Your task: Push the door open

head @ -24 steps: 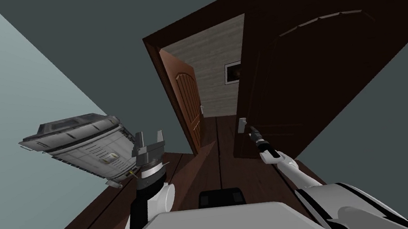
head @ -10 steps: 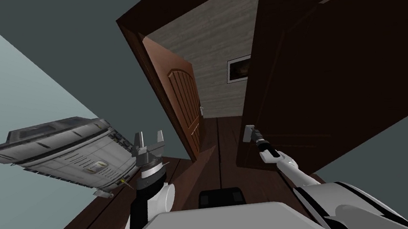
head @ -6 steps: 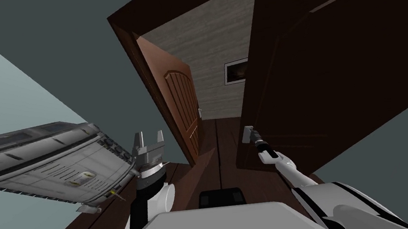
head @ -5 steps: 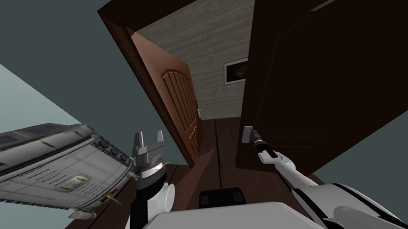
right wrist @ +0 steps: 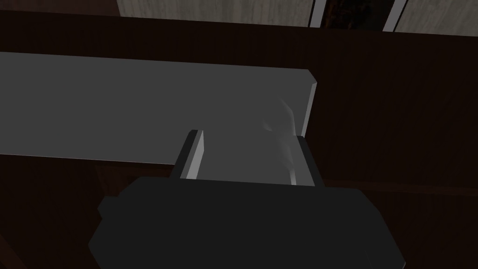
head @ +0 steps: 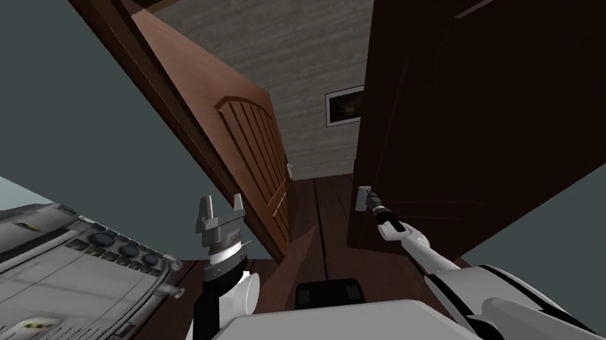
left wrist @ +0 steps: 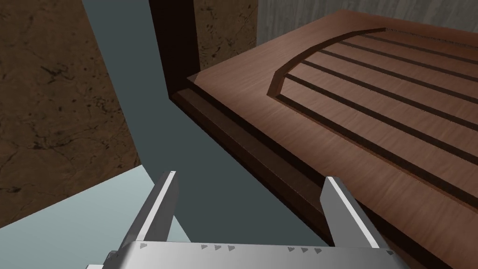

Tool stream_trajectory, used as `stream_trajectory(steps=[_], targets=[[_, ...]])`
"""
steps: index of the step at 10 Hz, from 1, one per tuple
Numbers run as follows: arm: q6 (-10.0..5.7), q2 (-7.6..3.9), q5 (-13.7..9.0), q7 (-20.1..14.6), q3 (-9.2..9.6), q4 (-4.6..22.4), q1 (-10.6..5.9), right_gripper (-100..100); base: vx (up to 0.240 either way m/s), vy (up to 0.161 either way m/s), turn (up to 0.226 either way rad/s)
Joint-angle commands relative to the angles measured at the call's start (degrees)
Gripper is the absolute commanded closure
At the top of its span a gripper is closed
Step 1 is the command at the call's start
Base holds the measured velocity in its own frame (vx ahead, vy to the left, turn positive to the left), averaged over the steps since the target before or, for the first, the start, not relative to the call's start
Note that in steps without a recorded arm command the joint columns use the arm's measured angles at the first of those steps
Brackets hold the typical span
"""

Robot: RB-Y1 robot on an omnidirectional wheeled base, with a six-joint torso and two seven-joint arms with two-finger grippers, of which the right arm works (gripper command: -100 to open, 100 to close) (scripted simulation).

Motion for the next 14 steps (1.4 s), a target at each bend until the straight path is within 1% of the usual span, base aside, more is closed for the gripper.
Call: stream_trajectory(steps=[1, 5, 6, 13, 14], targets=[[-0.08, 0.21, 0.14, 0.5, -0.3, 0.5, -0.62, 100, 0.177, 0.028, -0.229], [0.17, 2.16, 0.81, 1.65, -0.07, 1.12, -2.05, 100, 0.186, 0.034, -0.221], [0.2, 2.41, 0.9, 1.81, -0.04, 1.21, -2.24, 100, 0.16, 0.046, -0.153], [0.58, 5.3, 1.9, 3.51, 0.29, 2.13, -4.36, 100, 0.143, 0.047, -0.199], [0.62, 5.55, 1.99, 3.67, 0.32, 2.21, -4.55, 100, 0.121, 0.063, -0.173]])
